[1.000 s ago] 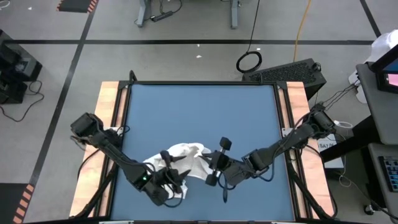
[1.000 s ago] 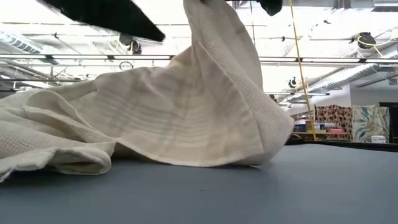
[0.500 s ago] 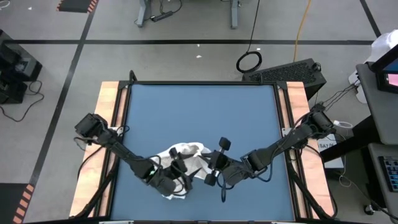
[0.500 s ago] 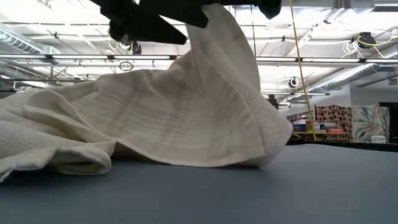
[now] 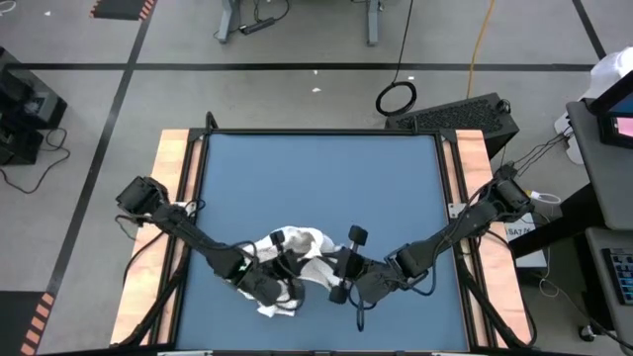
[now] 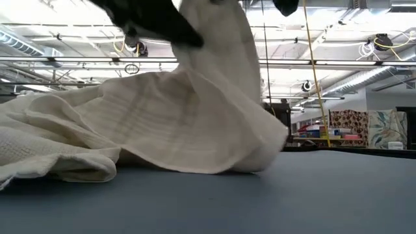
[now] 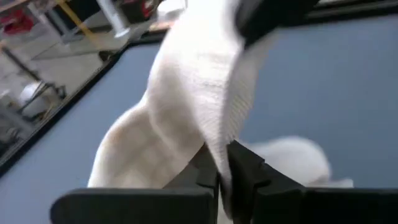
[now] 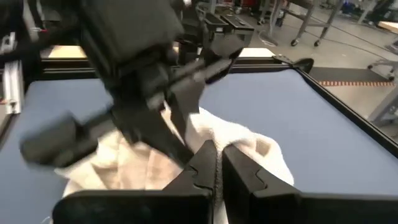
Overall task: Roll towel into tight, uniform cylinder
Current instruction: Roll the white towel
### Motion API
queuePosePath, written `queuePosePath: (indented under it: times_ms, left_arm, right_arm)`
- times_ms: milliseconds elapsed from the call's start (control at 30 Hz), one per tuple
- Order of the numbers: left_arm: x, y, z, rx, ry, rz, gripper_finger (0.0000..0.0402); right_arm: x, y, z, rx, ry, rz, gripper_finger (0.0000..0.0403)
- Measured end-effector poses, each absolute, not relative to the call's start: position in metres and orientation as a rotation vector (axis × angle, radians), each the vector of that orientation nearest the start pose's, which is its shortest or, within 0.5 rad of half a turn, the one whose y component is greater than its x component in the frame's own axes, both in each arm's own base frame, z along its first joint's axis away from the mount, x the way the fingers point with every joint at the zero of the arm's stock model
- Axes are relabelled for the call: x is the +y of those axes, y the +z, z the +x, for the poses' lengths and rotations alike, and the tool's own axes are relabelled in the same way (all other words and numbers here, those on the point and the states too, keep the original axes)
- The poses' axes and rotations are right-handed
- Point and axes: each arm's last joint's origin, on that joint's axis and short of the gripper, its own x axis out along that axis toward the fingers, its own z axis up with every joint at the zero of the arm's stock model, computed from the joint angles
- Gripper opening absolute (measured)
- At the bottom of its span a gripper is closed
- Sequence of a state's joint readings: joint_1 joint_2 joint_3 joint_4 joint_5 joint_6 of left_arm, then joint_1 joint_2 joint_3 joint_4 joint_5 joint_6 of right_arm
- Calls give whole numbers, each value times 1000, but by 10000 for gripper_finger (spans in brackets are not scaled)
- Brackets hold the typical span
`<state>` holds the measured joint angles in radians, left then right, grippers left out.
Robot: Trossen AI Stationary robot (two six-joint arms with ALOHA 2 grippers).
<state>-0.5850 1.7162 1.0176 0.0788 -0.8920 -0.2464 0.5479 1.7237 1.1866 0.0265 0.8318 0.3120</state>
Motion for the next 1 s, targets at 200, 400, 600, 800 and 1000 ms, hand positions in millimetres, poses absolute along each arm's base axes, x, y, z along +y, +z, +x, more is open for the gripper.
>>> queuePosePath:
  times_ms: [200, 400, 600, 800, 1000]
  left_arm:
    - [-186, 239, 284, 366, 276, 183, 14]
    - [-180, 252, 272, 382, 268, 203, 8]
    - [-182, 251, 269, 398, 257, 218, 8]
    - [-188, 250, 266, 403, 219, 220, 8]
    - [-190, 249, 263, 416, 212, 235, 8]
  right_arm:
    - [188, 247, 327, 354, -303, -41, 10]
    - [199, 234, 316, 459, -265, -21, 61]
    - [206, 191, 310, 599, -356, -80, 143]
    - [200, 160, 320, 586, -496, -178, 192]
    - [184, 144, 344, 626, -451, -139, 195]
